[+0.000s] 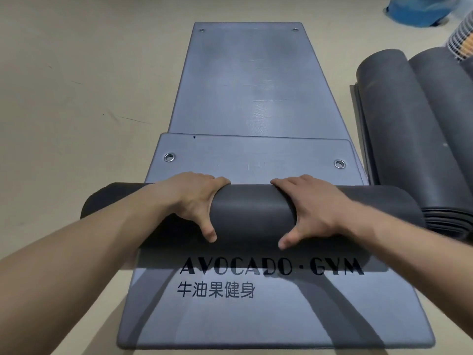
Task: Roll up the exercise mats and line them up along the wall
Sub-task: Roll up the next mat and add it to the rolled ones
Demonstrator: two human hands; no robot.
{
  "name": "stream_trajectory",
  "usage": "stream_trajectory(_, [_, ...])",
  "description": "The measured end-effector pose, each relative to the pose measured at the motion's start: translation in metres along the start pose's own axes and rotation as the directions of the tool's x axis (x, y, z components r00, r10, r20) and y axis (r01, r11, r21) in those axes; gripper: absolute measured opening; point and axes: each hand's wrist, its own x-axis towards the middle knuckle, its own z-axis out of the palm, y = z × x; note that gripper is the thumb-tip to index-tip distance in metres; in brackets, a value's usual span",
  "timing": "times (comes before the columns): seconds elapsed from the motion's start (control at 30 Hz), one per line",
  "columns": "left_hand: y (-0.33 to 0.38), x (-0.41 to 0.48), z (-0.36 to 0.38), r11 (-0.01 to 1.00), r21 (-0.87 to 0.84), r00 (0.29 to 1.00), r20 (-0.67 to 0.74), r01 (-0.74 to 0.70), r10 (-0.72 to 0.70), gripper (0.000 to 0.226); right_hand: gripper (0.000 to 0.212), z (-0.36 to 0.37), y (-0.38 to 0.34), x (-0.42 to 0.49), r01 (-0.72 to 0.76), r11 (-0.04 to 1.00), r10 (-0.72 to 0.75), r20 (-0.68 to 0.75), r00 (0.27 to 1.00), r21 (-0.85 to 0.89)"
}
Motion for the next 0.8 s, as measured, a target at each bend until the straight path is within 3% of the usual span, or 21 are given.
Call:
stream_trajectory(0.07, [-0.004, 0.005, -0.007, 0.995, -0.097, 0.999, 0.032, 0.017, -0.013, 0.121, 0.146, 0.018, -0.012, -0.014, -0.046, 0.99, 0.028, -0.132, 0.991, -0.135])
stream_trajectory(0.13, [-0.004, 0.006, -0.009, 0.991, -0.133, 1.0, 0.021, 0.01, -0.007, 0.126, 0.141, 0.022, -0.011, -0.012, -0.048, 0.986, 0.022, -0.157, 0.987, -0.159])
stream_trajectory(0.3, [0.015, -0.011, 0.031, 0.978, 0.186, 0.937, -0.347, 0.097, -0.027, 0.142, 0.138, -0.016, 0.006, 0.018, -0.013, 0.999, 0.012, -0.045, 0.999, -0.034])
stream_trajectory(0.5, [0.0, 0.008, 0.004, 0.997, 0.06, 0.941, -0.337, 0.043, -0.02, 0.139, 0.145, 0.025, 0.0, 0.007, -0.095, 0.963, 0.003, -0.343, 0.939, -0.251])
stream_trajectory(0.67, [0.007, 0.003, 0.022, 0.967, 0.179, 0.89, -0.448, 0.182, -0.084, 0.137, 0.132, -0.004, 0.012, 0.03, -0.045, 0.963, -0.024, -0.252, 0.967, -0.264])
stream_trajectory(0.8, [0.006, 0.008, -0.018, 0.985, 0.094, 0.956, -0.269, 0.147, -0.117, 0.122, 0.123, -0.026, 0.013, 0.038, -0.009, 0.99, -0.006, -0.103, 0.995, -0.141])
